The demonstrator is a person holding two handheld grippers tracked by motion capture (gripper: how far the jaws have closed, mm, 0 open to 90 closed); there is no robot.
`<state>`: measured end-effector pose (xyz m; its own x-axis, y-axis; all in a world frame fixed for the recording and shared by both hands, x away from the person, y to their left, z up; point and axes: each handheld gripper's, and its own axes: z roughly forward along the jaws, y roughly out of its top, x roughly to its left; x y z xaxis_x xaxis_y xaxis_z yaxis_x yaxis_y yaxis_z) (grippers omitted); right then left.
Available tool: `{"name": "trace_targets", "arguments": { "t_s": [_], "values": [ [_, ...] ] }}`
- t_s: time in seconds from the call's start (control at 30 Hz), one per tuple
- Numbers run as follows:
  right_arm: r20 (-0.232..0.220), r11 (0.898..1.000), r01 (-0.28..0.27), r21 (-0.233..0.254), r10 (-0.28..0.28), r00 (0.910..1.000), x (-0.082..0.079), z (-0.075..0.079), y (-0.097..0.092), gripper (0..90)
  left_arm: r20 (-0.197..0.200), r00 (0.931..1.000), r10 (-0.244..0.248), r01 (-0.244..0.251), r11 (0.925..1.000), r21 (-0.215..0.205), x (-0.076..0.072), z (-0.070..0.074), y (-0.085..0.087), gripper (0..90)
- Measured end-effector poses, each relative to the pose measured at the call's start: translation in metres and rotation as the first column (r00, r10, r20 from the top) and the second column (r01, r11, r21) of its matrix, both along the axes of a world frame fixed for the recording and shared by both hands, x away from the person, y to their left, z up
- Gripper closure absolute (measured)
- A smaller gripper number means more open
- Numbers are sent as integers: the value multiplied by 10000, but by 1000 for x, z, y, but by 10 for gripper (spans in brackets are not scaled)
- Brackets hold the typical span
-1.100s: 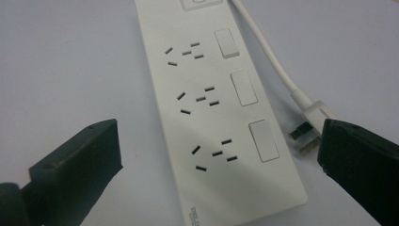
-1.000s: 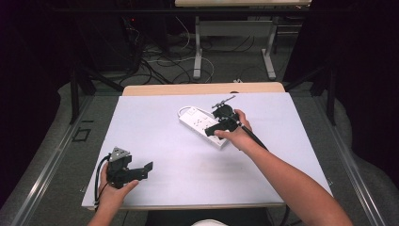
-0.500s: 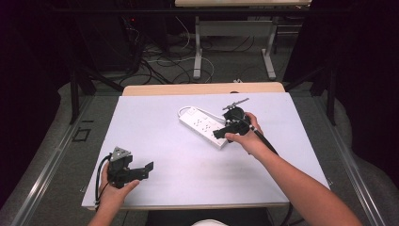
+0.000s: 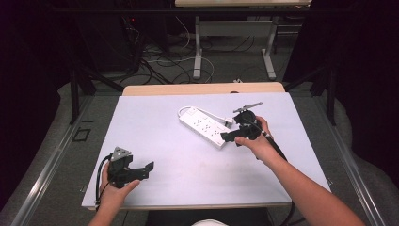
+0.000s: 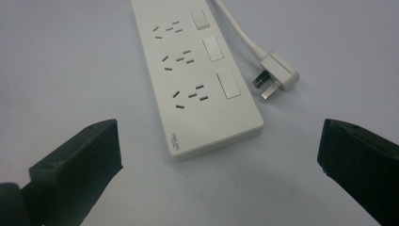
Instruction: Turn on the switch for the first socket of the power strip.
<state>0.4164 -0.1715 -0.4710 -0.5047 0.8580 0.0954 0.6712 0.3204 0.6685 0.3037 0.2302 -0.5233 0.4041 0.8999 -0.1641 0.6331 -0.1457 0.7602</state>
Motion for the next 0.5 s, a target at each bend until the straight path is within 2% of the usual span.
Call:
{"name": "trace_targets", "arguments": {
  "t_s": [0.17,0.33,0.5],
  "values": [
    [126,9999,67,92,-68,9999,-9,-2,-8,0,-28,10000,-1,1,10000,35,0,0,0,87],
    [443,9998,88,156,-95,9990,-20,-6,-16,0,-40,10000,29,-29,10000,37,0,0,-1,87],
    [433,9986,190,495,-212,9988,-31,-11,-27,0,-64,10000,6,-6,10000,61,0,0,-1,87]
  ]
}}
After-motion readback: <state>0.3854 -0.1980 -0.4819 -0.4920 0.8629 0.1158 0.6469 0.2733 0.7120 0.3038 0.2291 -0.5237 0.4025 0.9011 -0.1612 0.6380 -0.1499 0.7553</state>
